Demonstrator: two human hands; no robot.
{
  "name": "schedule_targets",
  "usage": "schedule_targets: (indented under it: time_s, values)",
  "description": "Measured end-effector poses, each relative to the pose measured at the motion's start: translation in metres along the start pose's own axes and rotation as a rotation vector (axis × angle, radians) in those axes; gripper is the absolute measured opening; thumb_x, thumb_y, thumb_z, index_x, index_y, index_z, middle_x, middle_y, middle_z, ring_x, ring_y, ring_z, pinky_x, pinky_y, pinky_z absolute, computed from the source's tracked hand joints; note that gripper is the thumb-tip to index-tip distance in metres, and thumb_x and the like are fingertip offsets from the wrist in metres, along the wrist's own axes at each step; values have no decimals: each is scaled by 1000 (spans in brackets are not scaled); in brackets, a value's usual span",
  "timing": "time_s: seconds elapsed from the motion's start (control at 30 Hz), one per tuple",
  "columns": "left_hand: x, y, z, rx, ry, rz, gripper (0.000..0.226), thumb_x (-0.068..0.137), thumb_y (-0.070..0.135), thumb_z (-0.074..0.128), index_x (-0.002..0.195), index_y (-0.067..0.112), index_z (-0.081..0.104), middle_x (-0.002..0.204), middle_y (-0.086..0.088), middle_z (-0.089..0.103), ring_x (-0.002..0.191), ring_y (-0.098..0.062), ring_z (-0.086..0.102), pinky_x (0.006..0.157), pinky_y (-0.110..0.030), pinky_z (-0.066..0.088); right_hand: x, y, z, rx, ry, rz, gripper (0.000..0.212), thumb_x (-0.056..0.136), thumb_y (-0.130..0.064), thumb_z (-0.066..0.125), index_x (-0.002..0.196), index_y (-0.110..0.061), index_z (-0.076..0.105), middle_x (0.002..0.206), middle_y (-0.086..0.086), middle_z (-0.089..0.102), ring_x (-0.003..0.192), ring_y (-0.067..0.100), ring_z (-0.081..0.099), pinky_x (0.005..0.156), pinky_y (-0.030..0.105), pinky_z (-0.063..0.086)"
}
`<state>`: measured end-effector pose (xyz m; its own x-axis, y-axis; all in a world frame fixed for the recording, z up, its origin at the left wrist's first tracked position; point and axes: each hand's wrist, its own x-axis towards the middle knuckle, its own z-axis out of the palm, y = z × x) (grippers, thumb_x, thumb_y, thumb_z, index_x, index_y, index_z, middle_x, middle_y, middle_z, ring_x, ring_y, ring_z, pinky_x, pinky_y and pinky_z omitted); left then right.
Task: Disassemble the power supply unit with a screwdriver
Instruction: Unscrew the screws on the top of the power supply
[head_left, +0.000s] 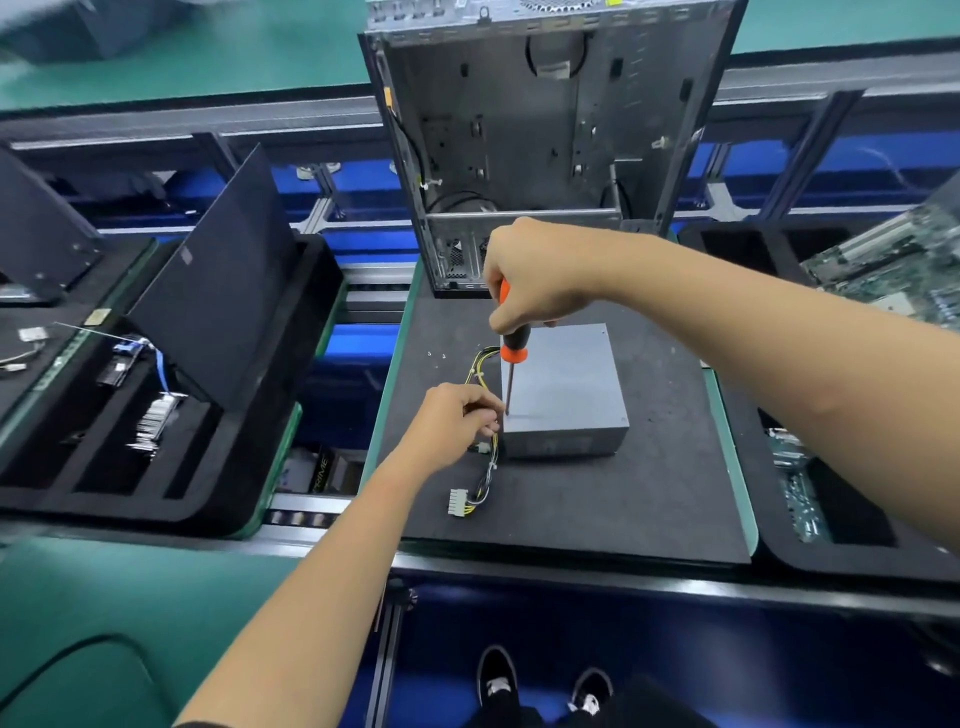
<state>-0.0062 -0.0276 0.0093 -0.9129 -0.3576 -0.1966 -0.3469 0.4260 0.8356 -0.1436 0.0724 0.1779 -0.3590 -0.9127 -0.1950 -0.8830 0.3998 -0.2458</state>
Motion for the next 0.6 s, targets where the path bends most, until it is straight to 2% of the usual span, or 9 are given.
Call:
schedule_targets:
  time_s: [0.2, 0.43, 0.6]
  values:
    - [0, -2, 3, -39, 20, 34, 28, 86, 0, 61, 81, 26, 67, 71, -1, 70, 62, -7, 65, 65, -13, 51, -1, -1, 0, 1, -5, 17, 21, 73, -26, 65, 63, -7, 68, 43, -1, 61, 45, 13, 56, 42, 17, 34]
    - [1, -1, 6, 64, 25, 82, 20, 83, 7, 69, 76, 26, 68, 82, 2, 70, 73, -17, 68, 78, -33, 58, -4, -1, 2, 37, -20, 37, 21, 74, -27, 64, 65, -9, 70, 43, -5, 62, 37, 3, 53, 37, 12, 33]
    - [0, 3, 6, 109, 14, 106, 10, 85, 8, 68, 81, 17, 70, 85, 3, 67, 79, -17, 66, 80, -33, 56, -6, -4, 4, 23, 25, 28, 20, 72, -25, 66, 66, -7, 69, 44, -1, 62, 37, 6, 55, 38, 15, 35]
